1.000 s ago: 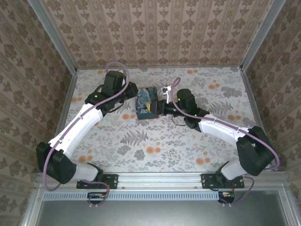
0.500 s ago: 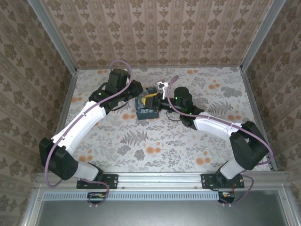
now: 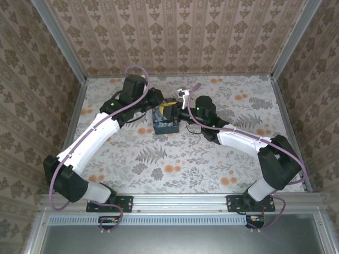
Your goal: Unlock a padlock with a key
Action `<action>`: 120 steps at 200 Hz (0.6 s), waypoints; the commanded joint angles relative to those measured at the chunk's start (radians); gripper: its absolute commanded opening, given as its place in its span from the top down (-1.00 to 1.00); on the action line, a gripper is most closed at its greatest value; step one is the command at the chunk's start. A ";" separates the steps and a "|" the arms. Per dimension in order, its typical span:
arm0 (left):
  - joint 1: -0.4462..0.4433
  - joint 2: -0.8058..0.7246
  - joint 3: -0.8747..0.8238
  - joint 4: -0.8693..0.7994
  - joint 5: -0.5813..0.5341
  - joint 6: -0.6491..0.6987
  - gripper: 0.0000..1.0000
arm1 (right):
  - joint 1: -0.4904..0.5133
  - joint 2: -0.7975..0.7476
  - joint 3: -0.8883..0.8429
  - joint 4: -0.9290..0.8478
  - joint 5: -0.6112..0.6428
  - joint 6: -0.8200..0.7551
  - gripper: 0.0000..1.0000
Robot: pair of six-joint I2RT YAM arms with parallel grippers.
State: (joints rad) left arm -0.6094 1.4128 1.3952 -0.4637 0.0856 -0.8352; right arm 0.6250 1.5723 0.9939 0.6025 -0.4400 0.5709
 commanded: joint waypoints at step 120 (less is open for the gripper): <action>-0.026 0.040 0.052 -0.050 0.042 -0.018 0.74 | -0.001 -0.038 0.050 -0.003 0.064 -0.094 0.48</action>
State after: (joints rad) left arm -0.6159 1.4342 1.4155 -0.4786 0.0868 -0.8387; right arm 0.6266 1.5719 1.0016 0.5705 -0.4129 0.5034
